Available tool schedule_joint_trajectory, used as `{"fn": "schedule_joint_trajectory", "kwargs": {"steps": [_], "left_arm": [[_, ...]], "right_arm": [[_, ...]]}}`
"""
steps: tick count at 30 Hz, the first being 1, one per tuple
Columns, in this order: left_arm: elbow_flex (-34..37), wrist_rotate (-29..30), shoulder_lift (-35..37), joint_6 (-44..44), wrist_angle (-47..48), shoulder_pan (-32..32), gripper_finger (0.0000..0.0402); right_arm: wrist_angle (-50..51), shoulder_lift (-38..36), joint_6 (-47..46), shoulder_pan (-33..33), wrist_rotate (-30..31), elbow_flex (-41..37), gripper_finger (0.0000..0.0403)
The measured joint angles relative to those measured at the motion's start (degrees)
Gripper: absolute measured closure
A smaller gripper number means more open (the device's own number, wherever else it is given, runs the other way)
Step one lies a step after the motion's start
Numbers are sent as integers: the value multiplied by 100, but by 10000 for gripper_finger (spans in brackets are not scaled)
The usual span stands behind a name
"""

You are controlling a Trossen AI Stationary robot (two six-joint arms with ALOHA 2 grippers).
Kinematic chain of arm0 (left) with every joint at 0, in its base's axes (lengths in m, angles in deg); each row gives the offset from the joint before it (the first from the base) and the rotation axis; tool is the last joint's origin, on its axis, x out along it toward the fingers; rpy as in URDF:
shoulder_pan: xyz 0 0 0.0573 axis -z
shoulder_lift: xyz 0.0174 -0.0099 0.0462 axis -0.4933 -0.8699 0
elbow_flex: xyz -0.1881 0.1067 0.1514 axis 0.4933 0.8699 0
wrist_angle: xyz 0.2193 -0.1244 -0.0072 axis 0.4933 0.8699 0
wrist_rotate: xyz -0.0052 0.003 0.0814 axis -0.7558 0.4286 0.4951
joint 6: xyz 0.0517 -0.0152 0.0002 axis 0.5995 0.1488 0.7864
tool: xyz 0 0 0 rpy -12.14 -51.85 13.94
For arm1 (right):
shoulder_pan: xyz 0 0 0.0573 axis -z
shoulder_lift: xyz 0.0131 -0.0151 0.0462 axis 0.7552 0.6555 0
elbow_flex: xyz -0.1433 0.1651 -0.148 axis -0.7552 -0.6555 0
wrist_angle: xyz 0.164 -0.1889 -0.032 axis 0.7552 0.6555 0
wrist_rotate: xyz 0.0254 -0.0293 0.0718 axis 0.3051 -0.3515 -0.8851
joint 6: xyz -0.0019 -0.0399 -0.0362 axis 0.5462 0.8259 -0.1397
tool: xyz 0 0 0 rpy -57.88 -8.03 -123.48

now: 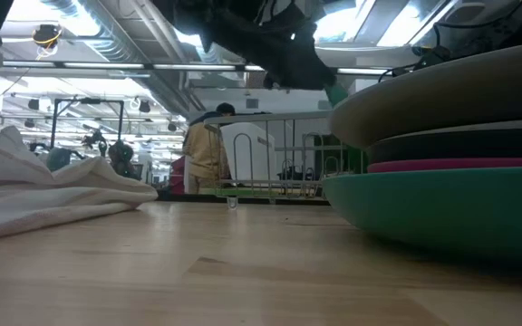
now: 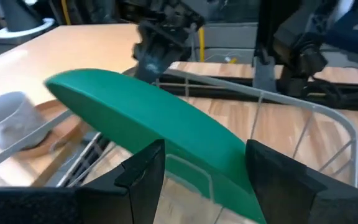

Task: Sort dishes
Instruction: Put the dark green plate in the dish rack

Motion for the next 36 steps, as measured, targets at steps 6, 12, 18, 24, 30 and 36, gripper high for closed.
{"fn": "schedule_joint_trajectory", "kwargs": {"steps": [6, 12, 18, 24, 30, 36], "left_arm": [[4, 13, -110, 82, 65, 42, 190], [4, 16, -112, 477, 36, 104, 190], [2, -5, -191, 759, -131, 128, 190], [2, 10, -204, 1092, -181, 203, 190], [2, 12, -204, 1369, -188, 267, 190], [2, 8, -204, 1510, -201, 268, 190]], "right_arm": [[-69, 0, -89, 9, -375, 0, 314], [-41, -18, -313, 6, -453, 0, 314], [-54, -267, -384, 3, -383, 0, 314], [59, -744, -709, 2, 46, 0, 314], [894, -1468, -738, 2, 809, 0, 314], [2167, -2174, -607, 2, 2098, 0, 314]]}}
